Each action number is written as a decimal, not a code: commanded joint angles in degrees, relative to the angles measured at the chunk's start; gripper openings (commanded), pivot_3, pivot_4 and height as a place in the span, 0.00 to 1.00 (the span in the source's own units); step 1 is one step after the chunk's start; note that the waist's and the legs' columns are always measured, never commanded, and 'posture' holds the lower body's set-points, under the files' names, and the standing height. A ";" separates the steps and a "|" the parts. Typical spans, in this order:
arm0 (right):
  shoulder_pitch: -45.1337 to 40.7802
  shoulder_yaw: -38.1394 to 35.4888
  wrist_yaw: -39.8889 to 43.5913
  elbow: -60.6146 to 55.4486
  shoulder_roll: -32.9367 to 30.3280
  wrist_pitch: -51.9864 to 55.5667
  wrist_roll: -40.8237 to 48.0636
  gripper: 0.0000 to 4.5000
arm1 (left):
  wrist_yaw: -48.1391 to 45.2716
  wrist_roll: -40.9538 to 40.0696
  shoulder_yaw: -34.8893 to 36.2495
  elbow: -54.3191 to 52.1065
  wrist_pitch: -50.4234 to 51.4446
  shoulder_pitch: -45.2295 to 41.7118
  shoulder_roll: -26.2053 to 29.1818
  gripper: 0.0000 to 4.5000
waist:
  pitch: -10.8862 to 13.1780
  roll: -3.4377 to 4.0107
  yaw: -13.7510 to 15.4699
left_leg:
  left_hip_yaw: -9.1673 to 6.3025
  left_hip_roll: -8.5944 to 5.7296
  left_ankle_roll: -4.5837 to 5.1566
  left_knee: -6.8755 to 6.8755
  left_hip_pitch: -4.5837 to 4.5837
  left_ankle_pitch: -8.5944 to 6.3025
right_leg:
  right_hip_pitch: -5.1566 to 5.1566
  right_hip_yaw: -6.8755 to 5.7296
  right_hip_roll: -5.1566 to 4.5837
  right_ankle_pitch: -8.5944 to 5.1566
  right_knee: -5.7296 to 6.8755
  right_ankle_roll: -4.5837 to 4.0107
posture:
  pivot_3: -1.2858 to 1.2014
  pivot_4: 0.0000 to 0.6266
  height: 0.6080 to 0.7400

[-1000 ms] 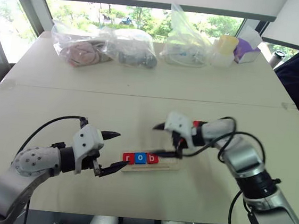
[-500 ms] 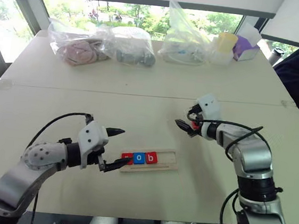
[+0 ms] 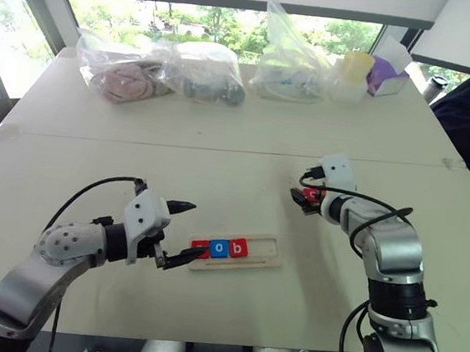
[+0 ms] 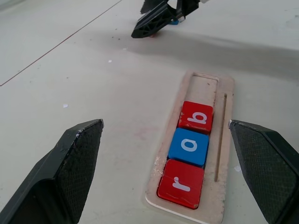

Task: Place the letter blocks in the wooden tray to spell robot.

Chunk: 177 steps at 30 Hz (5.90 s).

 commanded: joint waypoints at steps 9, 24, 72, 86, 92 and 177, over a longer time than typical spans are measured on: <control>1.32 -4.35 -2.76 -4.54 4.61 8.01 3.15 0.57 | -0.19 0.48 -0.85 -0.26 -1.26 -1.78 -0.26 1.00 | -0.04 -0.01 -0.04 | -0.01 0.01 0.00 0.00 0.02 0.00 | 0.03 0.00 0.04 0.02 0.01 0.04 | 0.52 0.24 1.00; 8.50 -9.43 -1.35 -28.70 0.81 25.90 9.81 0.25 | -1.78 0.61 -2.28 1.51 -1.91 -3.07 -1.14 1.00 | -0.05 -0.01 0.28 | -0.06 0.00 0.00 0.00 -0.01 0.00 | 0.02 -0.03 0.02 0.03 0.02 0.05 | 0.52 0.24 1.00; 11.15 9.71 57.12 16.25 -35.84 -56.97 8.15 0.99 | -6.98 -3.54 0.03 1.65 -3.38 -4.63 0.55 1.00 | -0.02 -0.07 0.26 | 0.13 0.04 0.03 0.18 0.19 -0.01 | 0.29 0.00 0.09 -0.01 0.02 0.13 | 0.52 0.24 1.00; 9.27 10.11 58.45 19.57 -32.68 -60.15 4.72 0.25 | -6.44 -3.39 0.58 1.24 -3.01 -4.20 1.21 1.00 | -0.02 -0.06 0.29 | -0.04 0.00 0.03 0.24 0.31 -0.01 | 0.50 -0.03 0.01 -0.03 0.02 0.08 | 0.52 0.24 1.00; 8.15 10.09 59.54 9.06 -32.15 -54.45 7.96 0.26 | -6.22 -3.62 0.67 1.05 -2.83 -3.96 1.43 1.00 | -0.01 -0.04 0.17 | -0.06 0.00 0.03 0.23 0.38 -0.01 | 0.55 -0.03 0.02 -0.05 0.02 0.04 | 0.52 0.24 1.00; 7.43 -0.43 43.20 15.17 -28.63 -38.59 6.42 0.97 | -4.56 -2.74 -1.62 1.64 -2.84 -5.60 -0.35 1.00 | -0.02 -0.02 0.30 | -0.09 -0.03 0.03 0.24 0.35 -0.01 | 0.57 -0.11 0.00 0.02 0.02 0.10 | 0.52 0.24 1.00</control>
